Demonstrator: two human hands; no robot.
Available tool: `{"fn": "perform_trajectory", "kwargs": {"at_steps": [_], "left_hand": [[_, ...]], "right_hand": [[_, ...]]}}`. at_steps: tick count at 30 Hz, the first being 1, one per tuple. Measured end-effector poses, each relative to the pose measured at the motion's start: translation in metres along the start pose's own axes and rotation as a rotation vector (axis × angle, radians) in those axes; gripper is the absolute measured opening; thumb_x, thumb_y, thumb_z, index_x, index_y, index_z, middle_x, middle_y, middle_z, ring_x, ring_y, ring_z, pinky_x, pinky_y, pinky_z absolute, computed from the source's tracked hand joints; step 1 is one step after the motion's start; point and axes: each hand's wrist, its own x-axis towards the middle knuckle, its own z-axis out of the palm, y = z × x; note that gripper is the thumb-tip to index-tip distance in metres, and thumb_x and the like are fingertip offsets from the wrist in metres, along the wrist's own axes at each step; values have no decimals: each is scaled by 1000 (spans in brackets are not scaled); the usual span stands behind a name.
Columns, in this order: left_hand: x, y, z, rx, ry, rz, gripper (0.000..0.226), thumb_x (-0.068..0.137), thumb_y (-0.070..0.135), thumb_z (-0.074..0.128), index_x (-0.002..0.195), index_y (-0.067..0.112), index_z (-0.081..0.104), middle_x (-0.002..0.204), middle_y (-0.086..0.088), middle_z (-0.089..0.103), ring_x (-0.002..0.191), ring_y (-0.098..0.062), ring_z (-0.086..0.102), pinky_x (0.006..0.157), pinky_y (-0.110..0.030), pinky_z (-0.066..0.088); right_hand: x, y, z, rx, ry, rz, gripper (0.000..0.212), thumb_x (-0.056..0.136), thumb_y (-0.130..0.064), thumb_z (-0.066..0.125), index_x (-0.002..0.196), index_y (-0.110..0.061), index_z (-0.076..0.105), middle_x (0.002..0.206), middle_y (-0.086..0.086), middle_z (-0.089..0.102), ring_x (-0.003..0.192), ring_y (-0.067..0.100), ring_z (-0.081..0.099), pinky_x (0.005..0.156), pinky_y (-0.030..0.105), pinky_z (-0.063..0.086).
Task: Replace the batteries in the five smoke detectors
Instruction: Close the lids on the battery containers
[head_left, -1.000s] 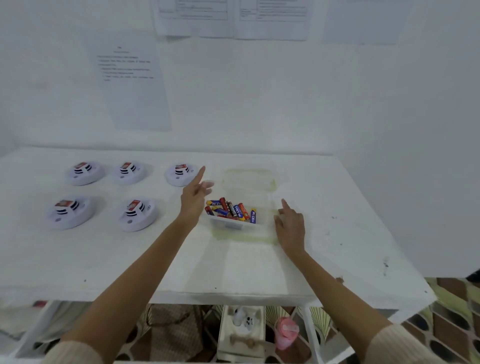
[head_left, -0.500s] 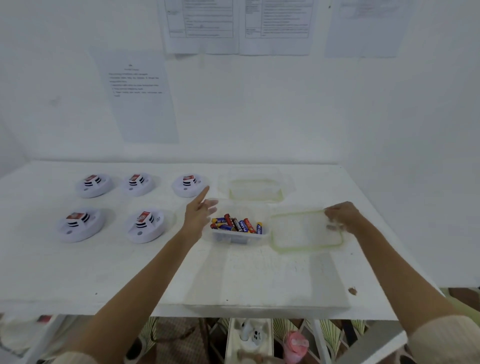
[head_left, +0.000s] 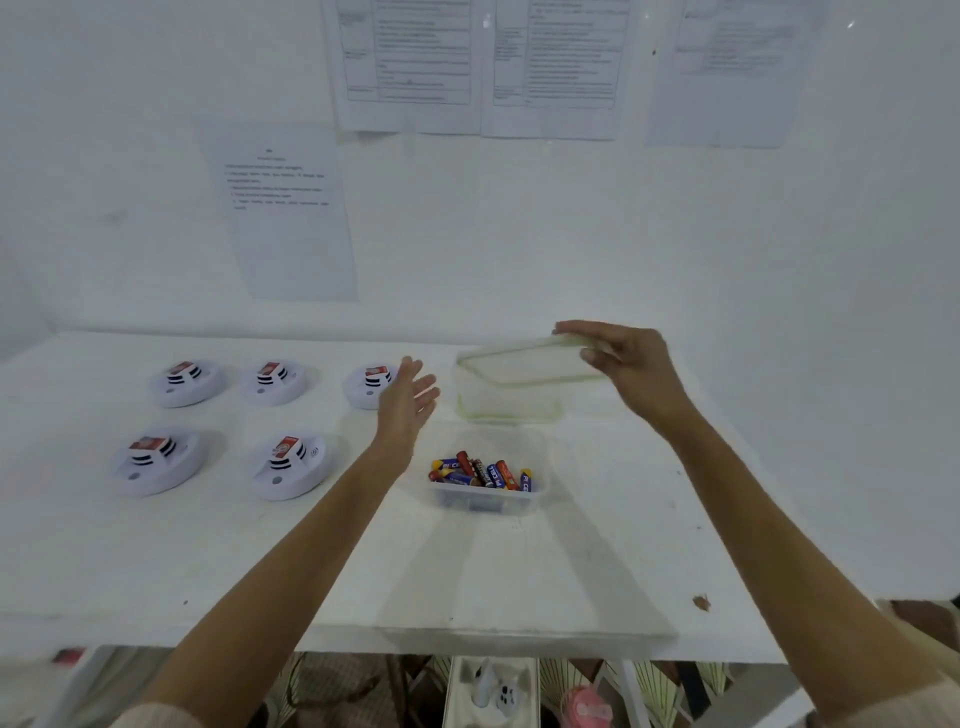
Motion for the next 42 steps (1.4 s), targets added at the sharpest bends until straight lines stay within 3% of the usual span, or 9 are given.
{"fn": "perform_trajectory", "kwargs": {"at_steps": [3,7,14,21,26,30,32,37,42], "left_hand": [[2,15,-2,4,-97,-174,59,95,49,36,135,6,41,125,-15,50,121,-29,45,108,-46,28],[2,1,-23,49,-4,10,51,87,26,62,132,9,48,138,-16,48,117,-23,50,100,-39,37],[-2,-26,-39,508,39,67,44,89,18,61,130,12,49,136,-11,47,122,-21,47,92,-29,37],[4,-27,-41,619,22,4,45,91,25,58,134,15,45,135,-11,48,121,-21,47,89,-26,37],[-3,-32,-36,638,-94,-47,46,95,24,52,138,14,39,139,-9,44,122,-25,46,94,-33,41],[-2,-26,-28,692,-79,-37,36,95,17,49,129,6,47,131,-11,50,100,-19,49,70,-24,41],[-4,-27,-25,733,-71,-47,35,95,16,46,128,5,44,131,-12,48,99,-19,46,74,-26,38],[-11,-31,-22,821,-67,-75,41,94,11,41,134,10,34,132,-13,46,101,-23,45,80,-28,35],[-17,-34,-19,955,-79,-18,61,97,32,43,148,13,16,150,-11,31,135,-29,33,107,-36,29]], "right_hand": [[-14,5,36,-30,-146,-54,41,83,10,56,106,-22,66,104,-17,63,106,-16,52,104,10,26],[-32,30,52,-36,-208,-17,45,81,13,58,93,-29,70,102,-15,67,114,-4,53,112,27,21],[-56,54,71,-48,-221,84,56,70,26,49,84,-22,74,93,-8,71,100,-7,60,85,9,45],[-66,52,61,-119,-259,70,60,69,26,45,92,-24,70,101,-12,67,101,-17,54,90,2,37],[-72,45,65,-148,-149,85,55,67,2,47,109,-30,60,115,-17,58,113,0,49,99,8,31],[-57,42,76,30,-43,605,52,92,-22,54,140,-22,36,147,5,33,136,22,29,113,42,25],[-55,40,86,158,-100,771,61,95,-31,48,147,-16,20,154,6,18,140,24,22,112,40,24],[-61,43,108,50,46,756,61,98,-31,39,148,-10,10,156,7,12,142,24,16,113,36,17],[-65,41,117,-65,89,742,71,95,-38,44,147,-5,8,152,15,23,139,30,25,111,37,21]]}}
